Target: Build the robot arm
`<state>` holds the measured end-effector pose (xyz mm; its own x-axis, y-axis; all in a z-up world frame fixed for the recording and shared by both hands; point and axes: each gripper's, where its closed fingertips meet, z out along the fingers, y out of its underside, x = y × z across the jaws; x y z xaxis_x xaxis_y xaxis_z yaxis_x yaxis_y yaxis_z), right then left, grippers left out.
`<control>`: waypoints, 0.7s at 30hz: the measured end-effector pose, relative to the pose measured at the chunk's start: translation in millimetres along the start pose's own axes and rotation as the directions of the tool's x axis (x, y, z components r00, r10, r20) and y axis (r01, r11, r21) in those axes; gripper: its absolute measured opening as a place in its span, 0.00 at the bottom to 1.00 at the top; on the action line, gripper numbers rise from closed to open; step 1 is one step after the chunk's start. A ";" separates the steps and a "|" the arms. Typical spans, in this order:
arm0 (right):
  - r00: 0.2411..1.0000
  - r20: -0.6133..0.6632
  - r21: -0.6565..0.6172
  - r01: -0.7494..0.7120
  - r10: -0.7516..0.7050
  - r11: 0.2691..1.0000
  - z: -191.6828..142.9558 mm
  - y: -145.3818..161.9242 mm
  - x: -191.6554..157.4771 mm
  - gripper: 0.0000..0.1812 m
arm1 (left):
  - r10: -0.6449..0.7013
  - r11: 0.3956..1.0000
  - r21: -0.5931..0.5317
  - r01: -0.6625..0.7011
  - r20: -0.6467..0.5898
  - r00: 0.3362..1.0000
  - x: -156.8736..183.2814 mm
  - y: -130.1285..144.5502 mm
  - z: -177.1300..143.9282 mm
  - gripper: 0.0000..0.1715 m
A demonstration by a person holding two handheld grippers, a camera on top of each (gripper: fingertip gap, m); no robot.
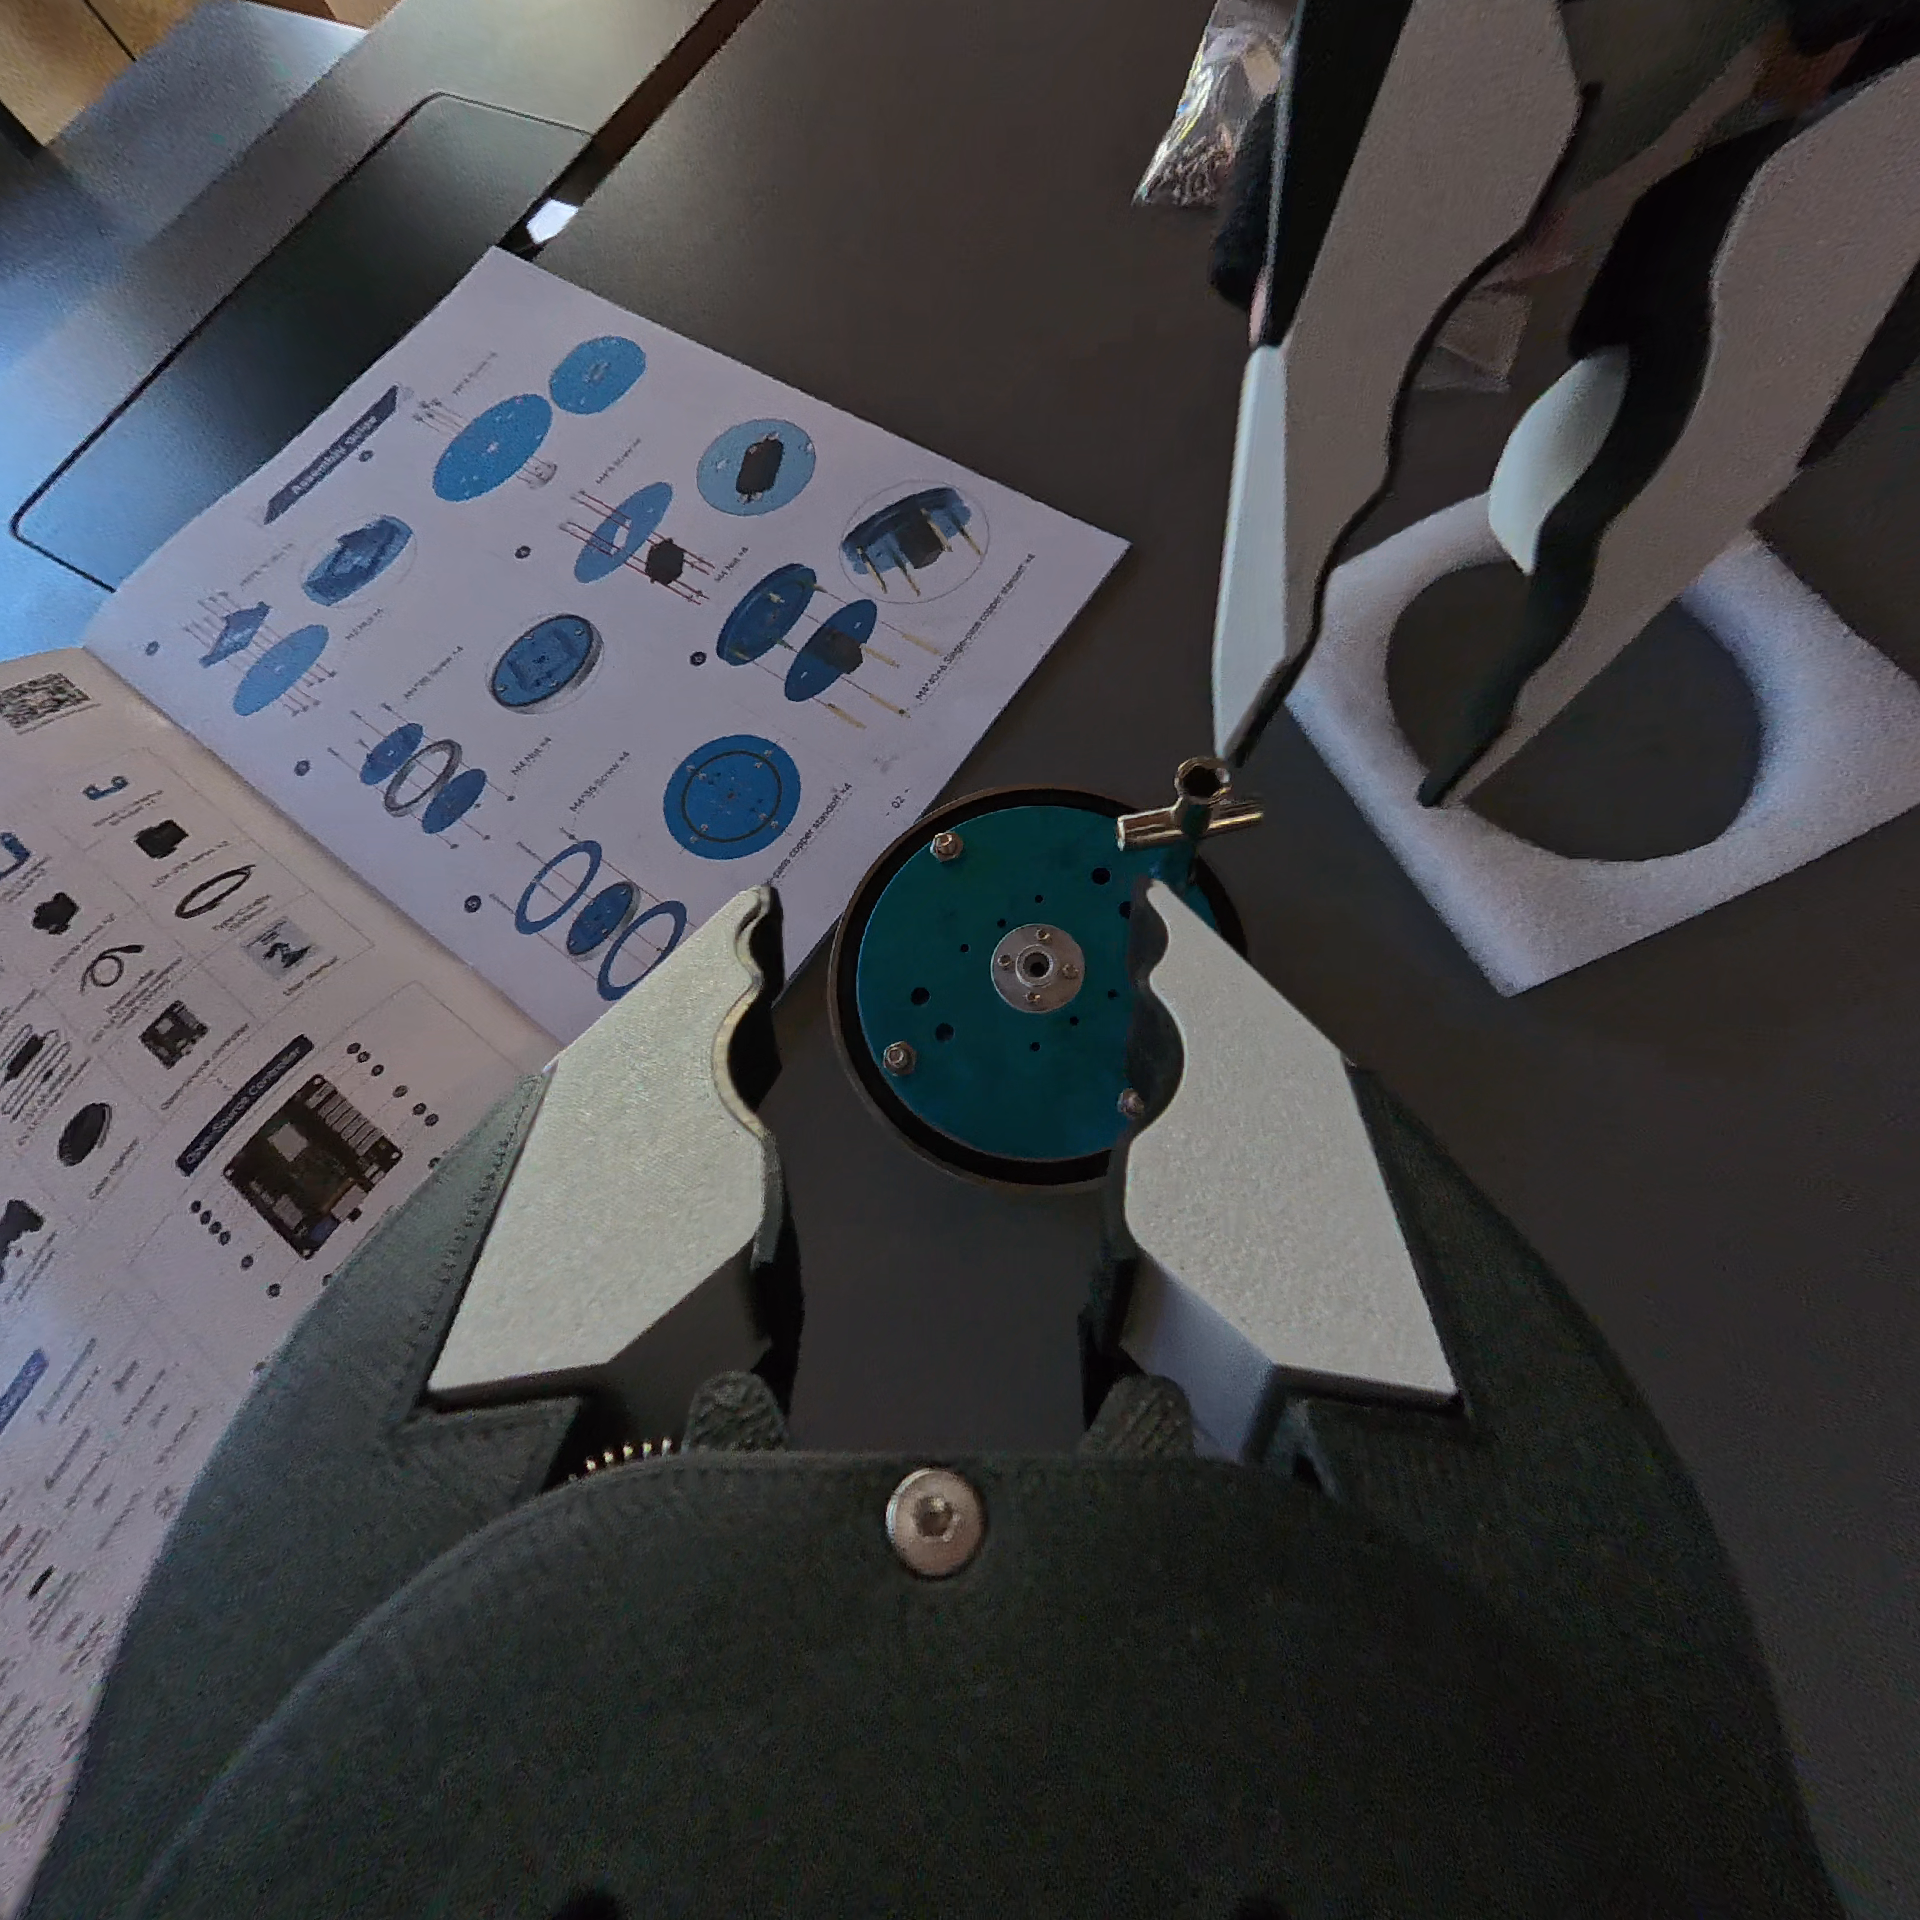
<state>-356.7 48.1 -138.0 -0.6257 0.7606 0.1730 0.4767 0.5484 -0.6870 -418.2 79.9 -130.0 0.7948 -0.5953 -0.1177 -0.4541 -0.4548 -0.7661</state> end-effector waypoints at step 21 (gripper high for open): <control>0.999 -0.012 0.002 0.045 -0.045 0.999 5.6 -5.9 -1.8 0.16 | -0.021 1.000 0.014 0.021 0.001 1.000 1.3 -2.9 6.9 0.37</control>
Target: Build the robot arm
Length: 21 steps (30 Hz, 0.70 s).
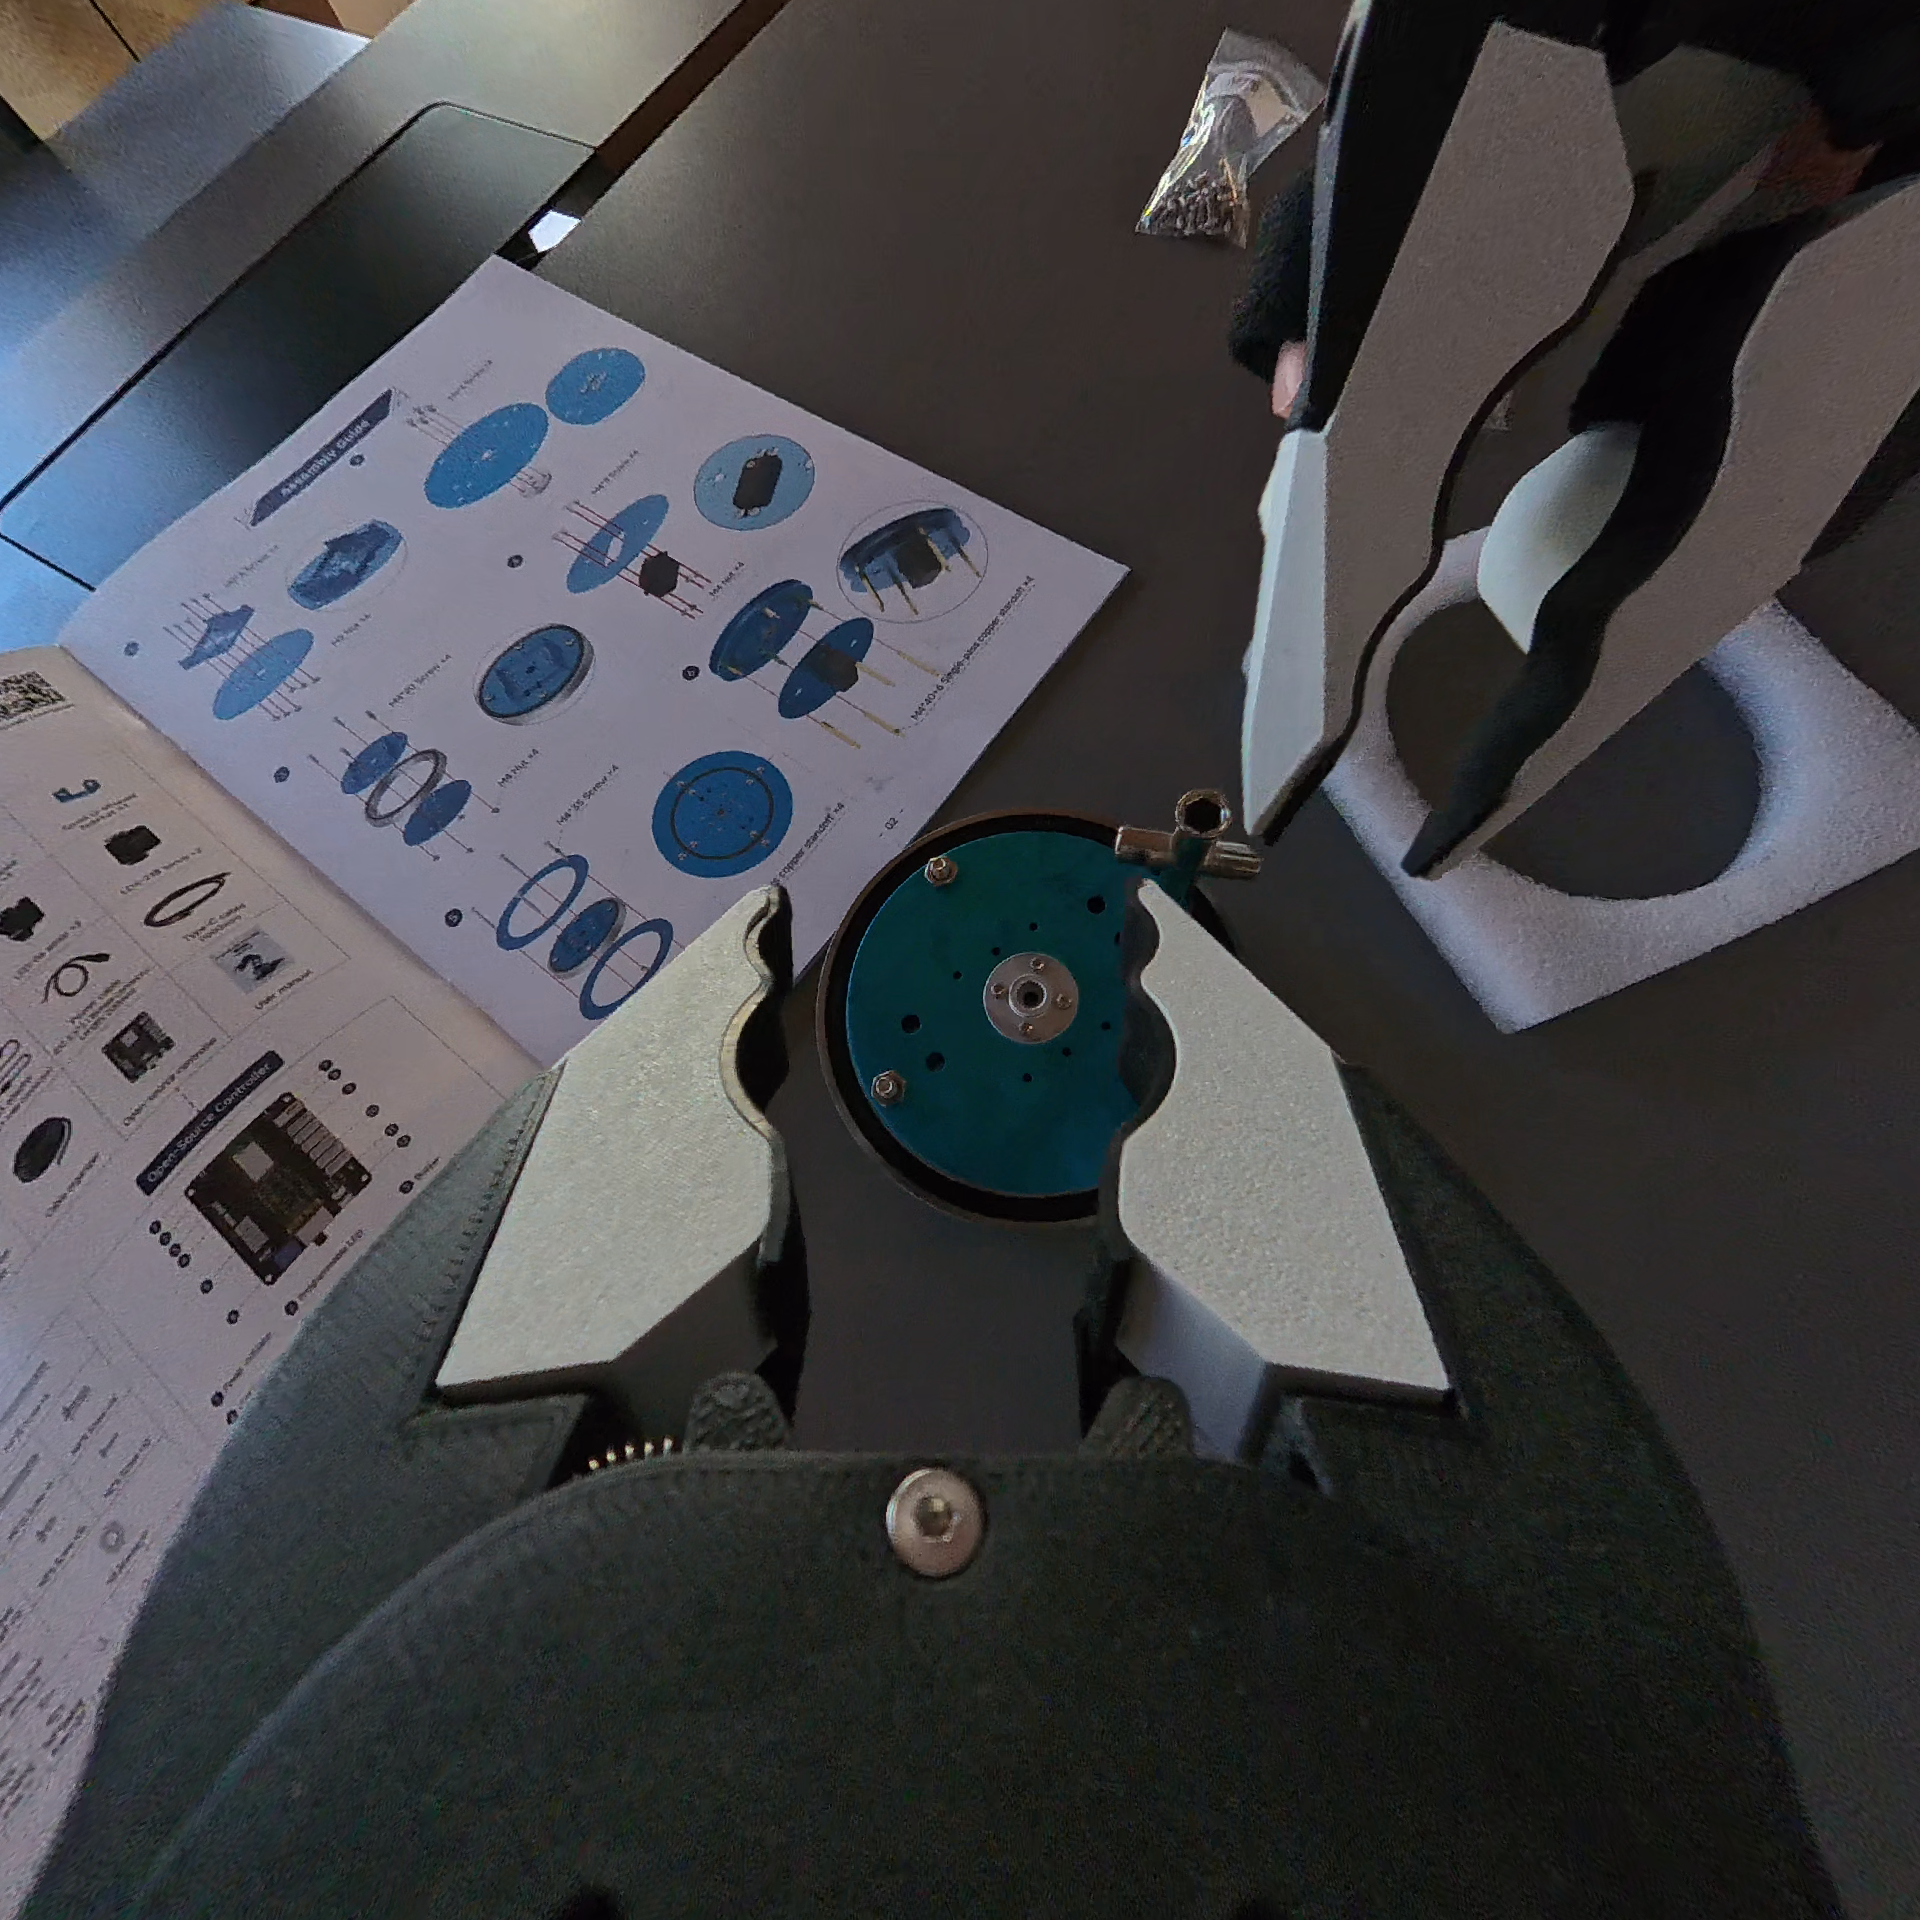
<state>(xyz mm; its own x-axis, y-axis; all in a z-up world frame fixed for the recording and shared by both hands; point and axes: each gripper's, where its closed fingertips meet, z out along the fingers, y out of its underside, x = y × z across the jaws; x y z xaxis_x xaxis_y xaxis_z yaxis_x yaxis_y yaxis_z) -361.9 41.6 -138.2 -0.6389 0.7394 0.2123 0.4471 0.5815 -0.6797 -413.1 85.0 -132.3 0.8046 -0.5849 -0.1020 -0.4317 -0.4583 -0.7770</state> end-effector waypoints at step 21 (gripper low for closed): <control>1.000 -0.015 0.072 -0.003 0.004 0.997 3.6 0.0 20.2 0.29 | 0.040 0.999 -0.013 -0.041 -0.049 0.998 24.6 -9.0 -1.0 0.52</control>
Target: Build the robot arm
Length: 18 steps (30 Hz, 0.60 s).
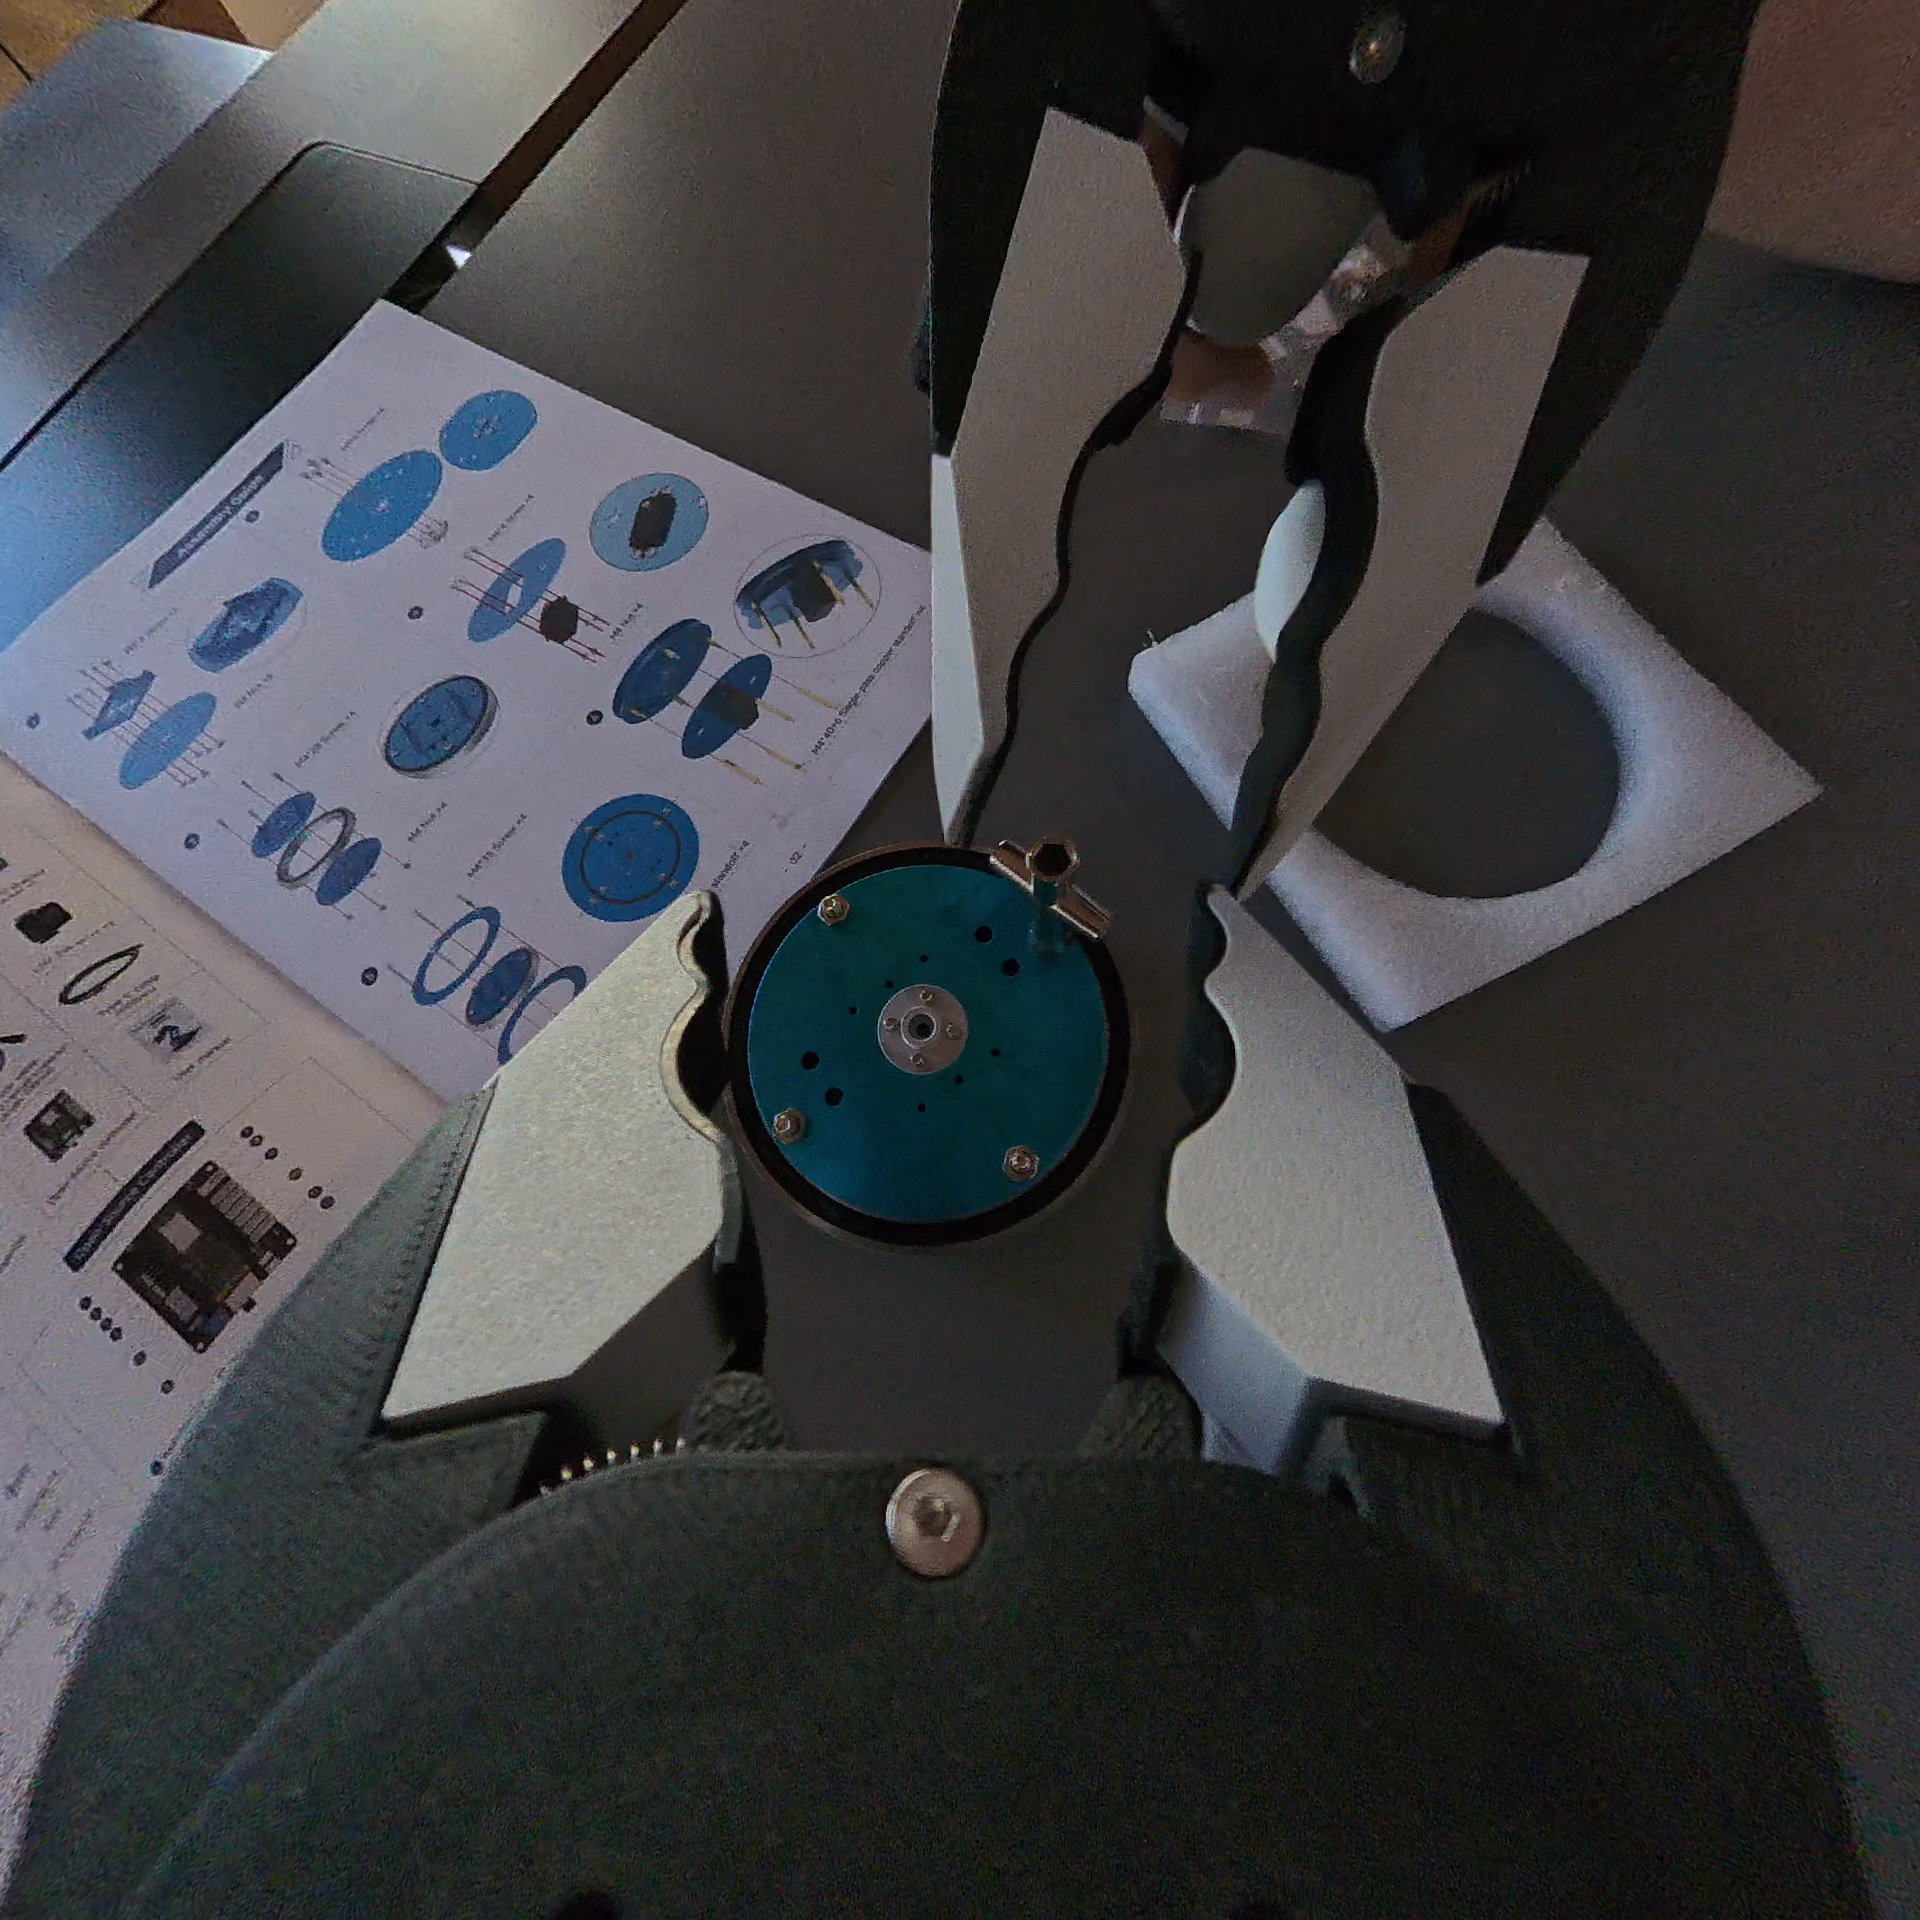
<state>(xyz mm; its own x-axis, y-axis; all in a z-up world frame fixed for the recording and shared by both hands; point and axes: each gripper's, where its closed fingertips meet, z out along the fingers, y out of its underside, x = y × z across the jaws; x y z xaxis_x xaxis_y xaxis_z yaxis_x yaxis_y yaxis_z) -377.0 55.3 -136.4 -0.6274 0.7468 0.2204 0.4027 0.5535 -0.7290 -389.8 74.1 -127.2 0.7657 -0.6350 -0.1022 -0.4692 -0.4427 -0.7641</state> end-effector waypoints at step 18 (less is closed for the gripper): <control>1.000 -0.012 -0.010 -0.009 0.009 1.000 -6.7 0.7 -1.9 0.22 | 0.007 0.999 -0.035 -0.005 0.038 0.999 -14.2 11.7 -3.9 0.46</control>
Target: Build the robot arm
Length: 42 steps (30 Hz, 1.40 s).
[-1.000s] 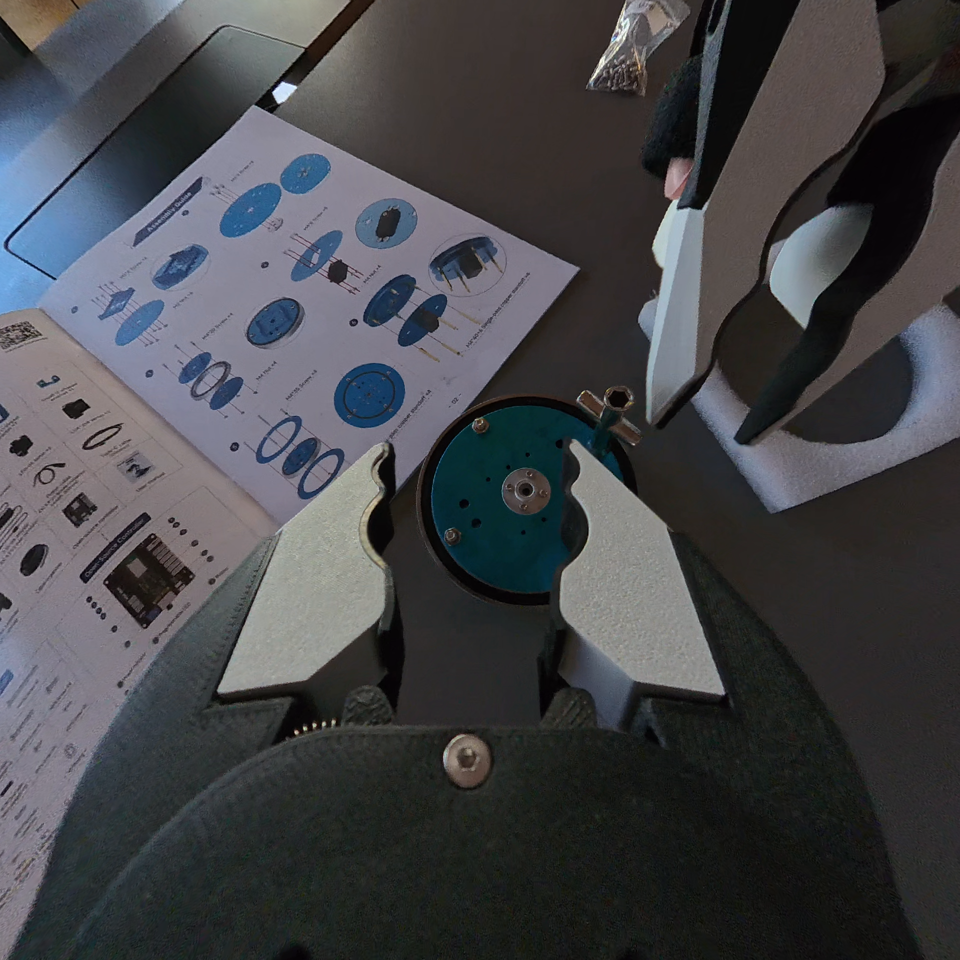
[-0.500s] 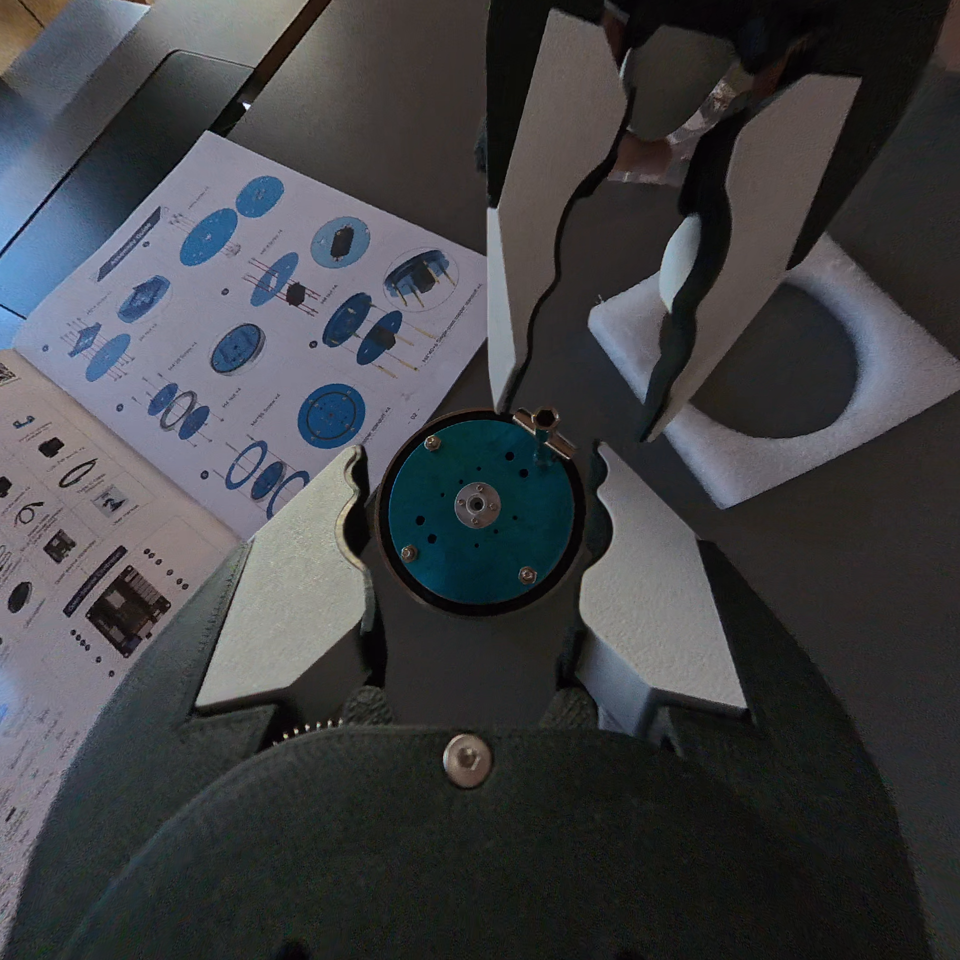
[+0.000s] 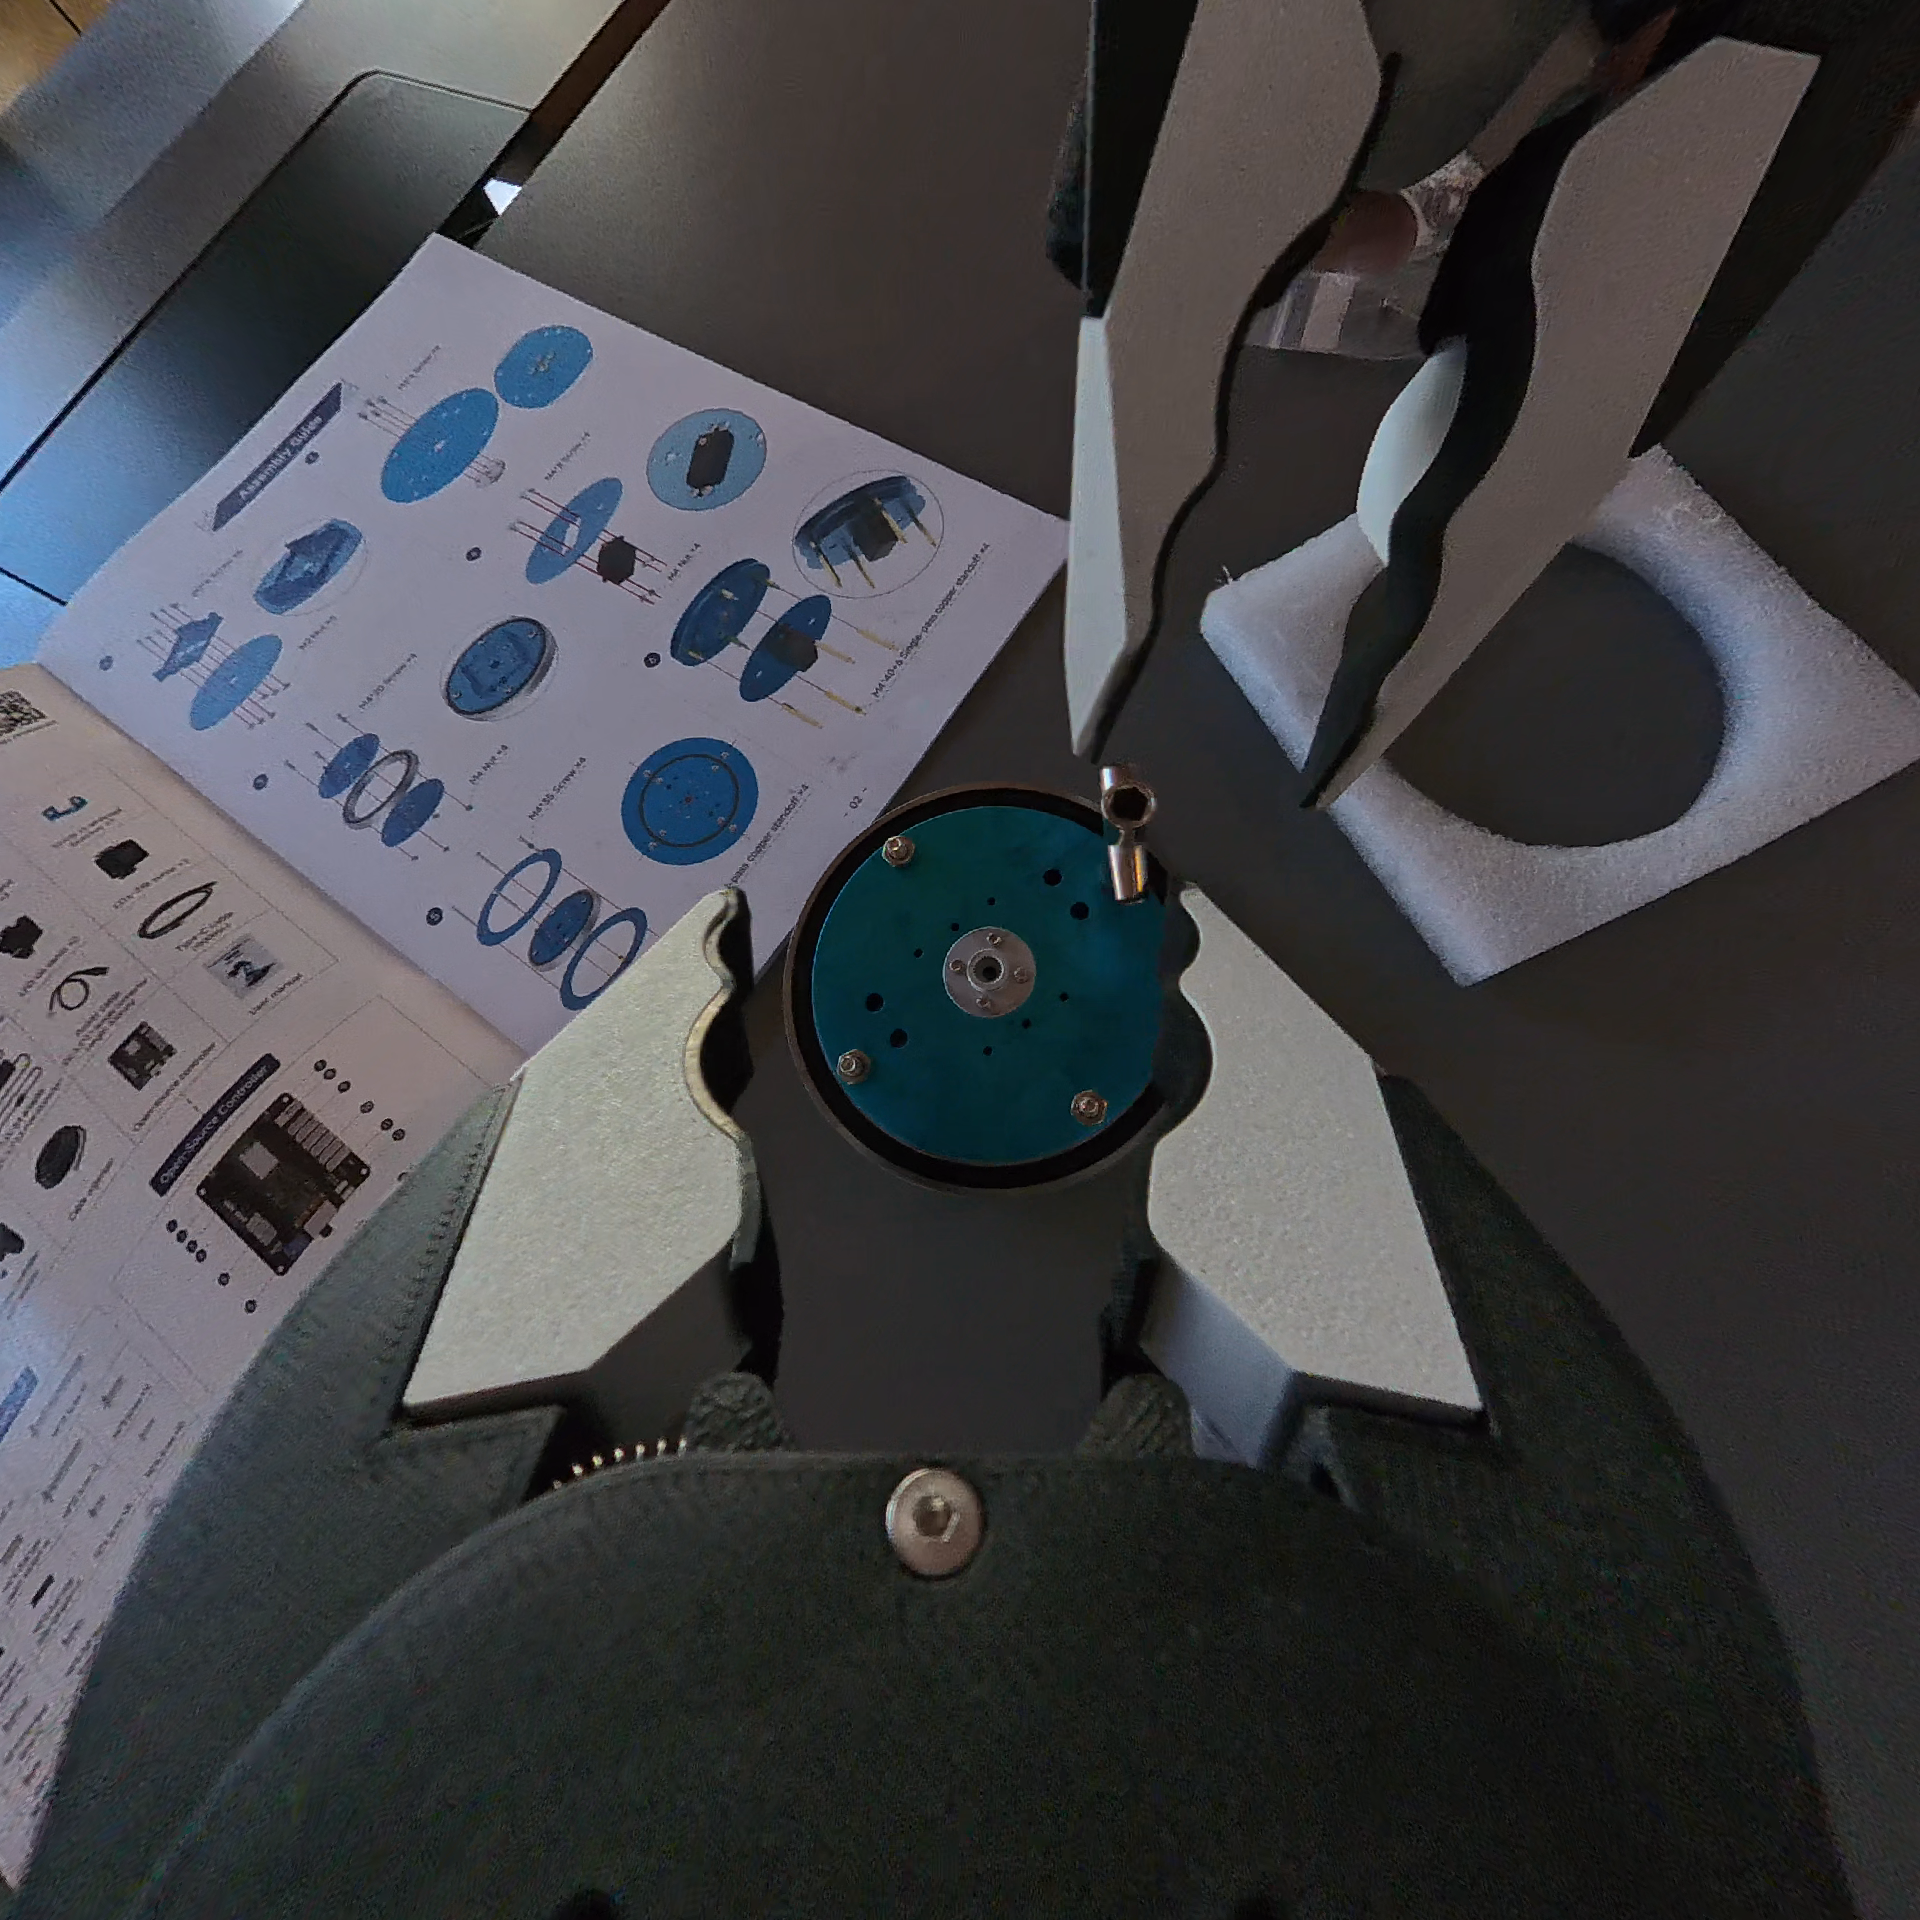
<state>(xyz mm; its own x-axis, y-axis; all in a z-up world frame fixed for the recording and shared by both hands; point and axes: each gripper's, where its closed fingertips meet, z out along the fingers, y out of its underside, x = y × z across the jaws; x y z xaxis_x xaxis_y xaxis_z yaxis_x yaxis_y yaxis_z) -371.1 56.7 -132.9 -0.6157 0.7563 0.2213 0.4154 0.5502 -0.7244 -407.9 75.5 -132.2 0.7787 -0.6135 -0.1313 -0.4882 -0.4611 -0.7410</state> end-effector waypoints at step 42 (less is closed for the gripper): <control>0.984 0.014 0.038 -0.179 0.178 0.983 16.1 -15.6 13.7 0.04 | -0.053 0.998 -0.035 0.054 0.010 0.999 -11.4 11.4 -3.2 0.40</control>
<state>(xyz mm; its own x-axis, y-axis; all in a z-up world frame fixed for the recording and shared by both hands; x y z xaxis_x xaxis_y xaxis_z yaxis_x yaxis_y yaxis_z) -396.7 52.8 -129.1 -0.5410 0.8372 0.0793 0.4934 0.3924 -0.7763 -423.6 75.2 -137.1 0.8073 -0.5819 -0.0979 -0.4594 -0.5156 -0.7232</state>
